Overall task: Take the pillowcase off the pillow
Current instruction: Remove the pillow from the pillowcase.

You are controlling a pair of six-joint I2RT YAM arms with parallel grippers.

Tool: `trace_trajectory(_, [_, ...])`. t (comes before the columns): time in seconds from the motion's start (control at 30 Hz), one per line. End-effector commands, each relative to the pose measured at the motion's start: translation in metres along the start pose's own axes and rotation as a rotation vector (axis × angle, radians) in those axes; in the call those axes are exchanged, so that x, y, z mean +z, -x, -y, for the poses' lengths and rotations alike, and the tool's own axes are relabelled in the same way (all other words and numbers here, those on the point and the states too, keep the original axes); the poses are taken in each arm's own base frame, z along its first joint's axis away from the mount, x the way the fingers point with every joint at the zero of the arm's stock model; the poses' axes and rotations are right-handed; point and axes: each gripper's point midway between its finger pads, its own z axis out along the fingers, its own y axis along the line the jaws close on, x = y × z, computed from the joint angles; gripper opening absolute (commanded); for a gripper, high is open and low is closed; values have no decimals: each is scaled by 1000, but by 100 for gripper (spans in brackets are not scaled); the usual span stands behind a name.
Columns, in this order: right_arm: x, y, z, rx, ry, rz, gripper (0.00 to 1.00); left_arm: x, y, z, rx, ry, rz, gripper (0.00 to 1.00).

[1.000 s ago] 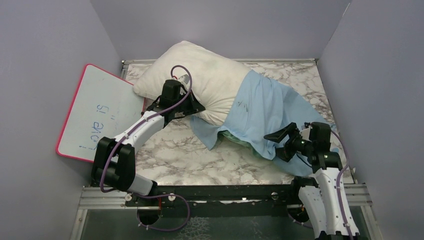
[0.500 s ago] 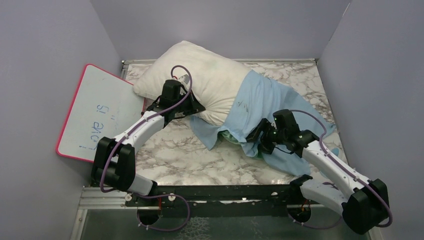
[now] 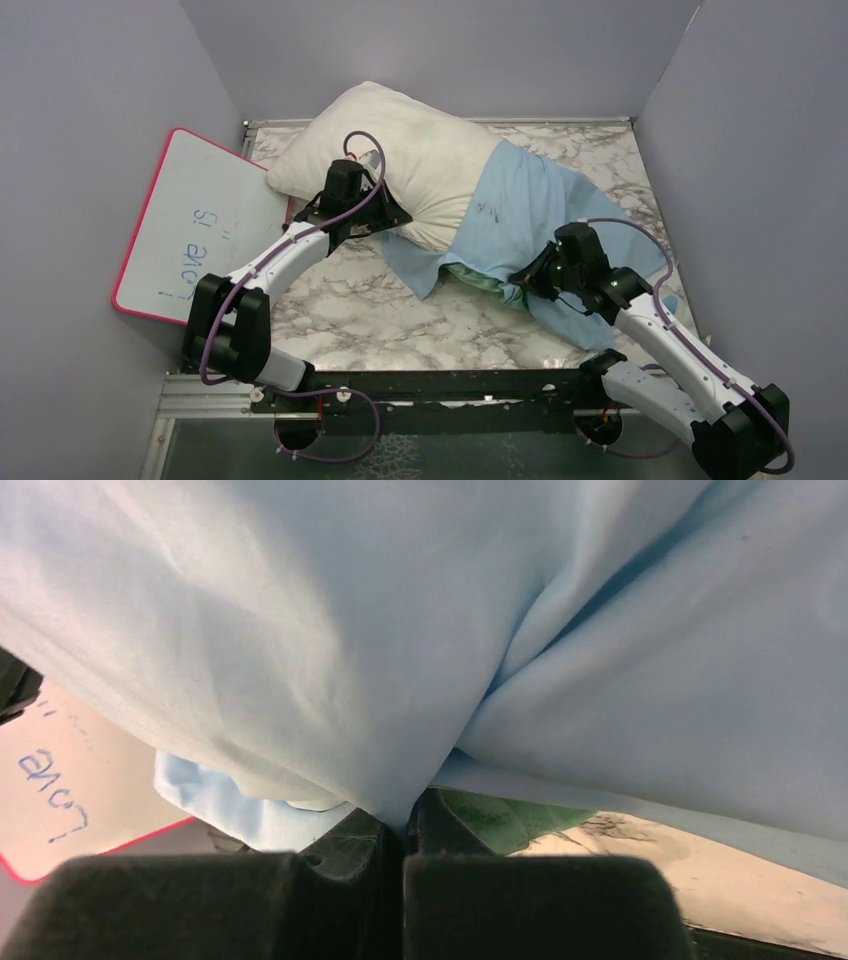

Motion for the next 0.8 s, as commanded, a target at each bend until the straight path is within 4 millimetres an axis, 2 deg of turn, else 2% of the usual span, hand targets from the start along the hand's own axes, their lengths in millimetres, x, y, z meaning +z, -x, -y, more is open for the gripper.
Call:
trace_trajectory(0.0, [-13, 24, 31, -26, -188, 128, 1, -3, 22, 0, 47, 23, 69, 0])
trace_trajectory(0.13, [-35, 44, 52, -19, -313, 248, 1, -3, 21, -7, 51, 60, 69, 0])
trace_trajectory(0.3, [-69, 68, 51, 1, -354, 385, 1, -4, 23, -14, 59, 97, 76, 0])
trace_trajectory(0.53, [-91, 80, 47, -50, -380, 428, 1, -1, 25, -30, 54, 143, 72, 0])
trace_trajectory(0.63, [-104, 85, 61, -19, -485, 464, 1, 0, 26, -32, 52, 143, 67, 0])
trace_trajectory(0.77, [-130, 97, 70, 44, -546, 565, 1, 0, 24, -38, 49, 162, 61, 0])
